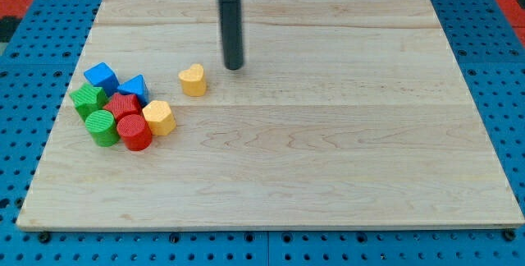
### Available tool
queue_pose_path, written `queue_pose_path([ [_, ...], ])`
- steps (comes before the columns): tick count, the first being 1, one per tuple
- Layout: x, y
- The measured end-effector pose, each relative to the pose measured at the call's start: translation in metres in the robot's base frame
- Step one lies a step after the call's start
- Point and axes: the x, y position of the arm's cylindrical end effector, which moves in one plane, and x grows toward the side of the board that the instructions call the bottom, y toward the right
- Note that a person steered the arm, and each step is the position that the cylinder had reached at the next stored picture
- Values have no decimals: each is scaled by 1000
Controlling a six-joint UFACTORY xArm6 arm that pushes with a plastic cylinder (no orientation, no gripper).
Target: Move the heart into the top of the hexagon
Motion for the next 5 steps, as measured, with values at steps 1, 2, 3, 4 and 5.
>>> queue_pose_path([
  [1, 37, -34],
  [2, 50, -38],
  [3, 52, -32],
  [4, 57, -32],
  [5, 46, -35],
])
